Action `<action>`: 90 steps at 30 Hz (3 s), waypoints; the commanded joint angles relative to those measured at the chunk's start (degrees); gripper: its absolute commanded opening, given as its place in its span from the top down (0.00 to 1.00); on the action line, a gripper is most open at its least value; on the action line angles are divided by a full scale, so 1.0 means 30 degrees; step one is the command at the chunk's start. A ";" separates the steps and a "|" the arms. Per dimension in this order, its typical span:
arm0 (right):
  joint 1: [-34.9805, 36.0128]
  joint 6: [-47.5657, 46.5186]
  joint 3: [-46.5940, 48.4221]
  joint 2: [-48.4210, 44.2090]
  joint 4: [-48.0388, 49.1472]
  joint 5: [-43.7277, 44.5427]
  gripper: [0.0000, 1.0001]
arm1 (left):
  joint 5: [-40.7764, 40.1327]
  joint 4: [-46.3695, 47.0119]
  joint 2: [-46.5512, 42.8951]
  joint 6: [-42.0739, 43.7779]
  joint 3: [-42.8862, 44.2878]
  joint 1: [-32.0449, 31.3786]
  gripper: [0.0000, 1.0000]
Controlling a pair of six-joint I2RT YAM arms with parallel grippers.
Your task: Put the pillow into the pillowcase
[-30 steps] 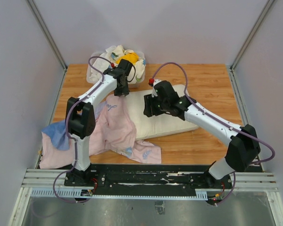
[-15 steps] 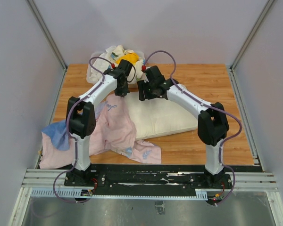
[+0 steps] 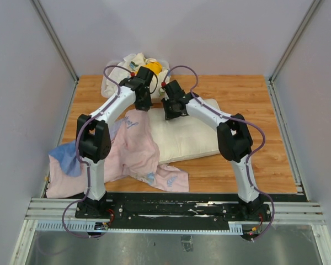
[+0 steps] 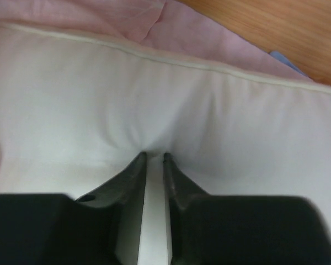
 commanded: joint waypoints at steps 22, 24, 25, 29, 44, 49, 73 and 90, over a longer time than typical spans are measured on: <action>-0.0758 0.0391 -0.3556 -0.2741 0.0881 -0.2041 0.98 | 0.8414 0.4648 -0.0446 -0.1592 -0.0793 -0.0413 1.00; -0.0973 0.0385 -0.3761 -0.3195 0.0522 -0.1398 0.75 | 0.8207 0.4532 -0.0464 -0.1443 -0.0875 -0.0418 1.00; -0.1085 0.0342 -0.3981 -0.3473 0.0478 -0.0918 0.61 | 0.8142 0.4563 -0.0472 -0.1410 -0.0948 -0.0412 1.00; -0.1600 -0.0065 -0.3949 -0.3907 0.0306 0.0599 0.45 | 0.8274 0.4845 -0.0401 -0.1557 -0.1351 -0.0415 1.00; -0.2357 -0.1011 0.0192 0.0639 -0.2616 0.1440 0.24 | 0.8211 0.4859 -0.0334 -0.1313 -0.1653 -0.0411 1.00; -0.2328 -0.0780 -0.0861 0.1710 -0.1942 0.0278 0.23 | 0.8215 0.4860 -0.0297 -0.1313 -0.1699 -0.0411 1.00; -0.1910 0.0054 -0.3693 -0.3058 -0.0102 -0.3136 0.99 | 0.8994 0.4997 -0.0255 -0.1698 -0.1146 -0.0411 1.00; -0.1085 0.0261 -0.1117 -0.4287 -0.0068 -0.6216 0.99 | 1.2627 0.4430 0.0740 -0.2349 0.2577 -0.0470 1.00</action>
